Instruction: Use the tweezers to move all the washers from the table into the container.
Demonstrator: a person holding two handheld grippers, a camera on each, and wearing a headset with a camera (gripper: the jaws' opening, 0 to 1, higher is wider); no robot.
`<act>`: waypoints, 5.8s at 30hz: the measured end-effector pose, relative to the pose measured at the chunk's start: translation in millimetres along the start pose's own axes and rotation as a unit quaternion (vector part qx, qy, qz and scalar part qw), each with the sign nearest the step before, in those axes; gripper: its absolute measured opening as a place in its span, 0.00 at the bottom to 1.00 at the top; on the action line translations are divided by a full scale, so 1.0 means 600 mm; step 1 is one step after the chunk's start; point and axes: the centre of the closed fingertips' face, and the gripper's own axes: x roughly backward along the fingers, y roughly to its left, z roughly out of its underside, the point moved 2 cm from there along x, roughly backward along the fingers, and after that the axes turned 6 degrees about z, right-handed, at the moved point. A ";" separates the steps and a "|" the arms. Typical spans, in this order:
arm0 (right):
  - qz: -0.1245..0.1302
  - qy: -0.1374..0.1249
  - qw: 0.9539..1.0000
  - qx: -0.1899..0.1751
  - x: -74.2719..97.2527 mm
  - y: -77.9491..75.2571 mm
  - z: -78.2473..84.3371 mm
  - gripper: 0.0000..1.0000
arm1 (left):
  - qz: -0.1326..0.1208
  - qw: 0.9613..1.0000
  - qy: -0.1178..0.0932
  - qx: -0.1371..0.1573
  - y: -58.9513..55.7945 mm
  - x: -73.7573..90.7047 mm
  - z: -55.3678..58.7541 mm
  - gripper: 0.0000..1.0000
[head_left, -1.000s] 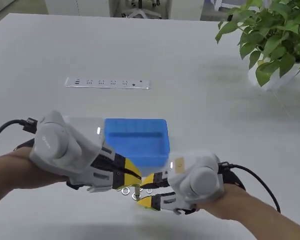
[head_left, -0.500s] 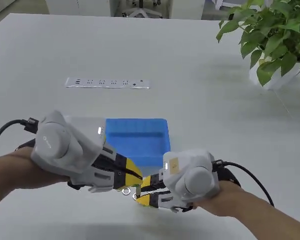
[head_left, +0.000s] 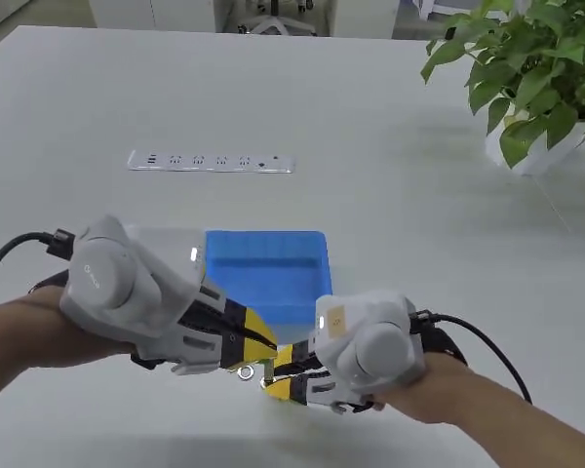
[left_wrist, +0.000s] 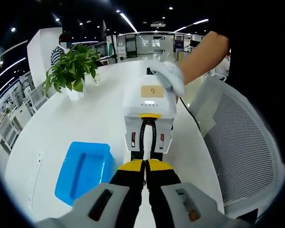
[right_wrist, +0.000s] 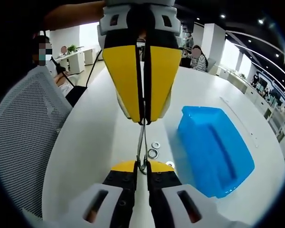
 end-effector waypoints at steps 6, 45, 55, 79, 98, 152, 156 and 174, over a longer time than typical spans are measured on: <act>0.002 0.000 1.000 -0.011 0.000 0.000 0.000 0.08 | 0.001 1.000 0.000 -0.001 -0.001 0.001 0.000 0.05; 0.017 -0.009 1.000 -0.007 0.030 -0.011 -0.026 0.08 | -0.044 0.994 -0.033 0.089 -0.007 0.034 0.044 0.52; 0.020 -0.015 1.000 -0.003 0.049 -0.019 -0.044 0.08 | -0.084 0.987 -0.063 0.122 0.004 0.057 0.052 0.67; 0.032 -0.037 0.999 0.011 0.083 -0.069 -0.090 0.08 | -0.146 0.970 -0.106 0.166 0.006 0.093 0.055 0.91; 0.042 -0.044 0.998 0.027 0.078 -0.129 -0.088 0.08 | -0.158 0.965 -0.116 0.177 0.007 0.107 0.059 0.99; 0.009 -0.019 1.000 0.001 -0.019 -0.198 -0.008 0.09 | -0.136 0.972 -0.122 0.149 0.102 0.081 0.047 0.74; 0.007 -0.017 1.000 0.000 -0.024 -0.199 -0.005 0.09 | -0.132 0.974 -0.121 0.135 0.122 0.073 0.038 0.65; -0.002 -0.009 1.000 0.000 -0.033 -0.199 0.004 0.09 | -0.109 0.983 -0.108 0.104 0.189 0.028 0.031 0.25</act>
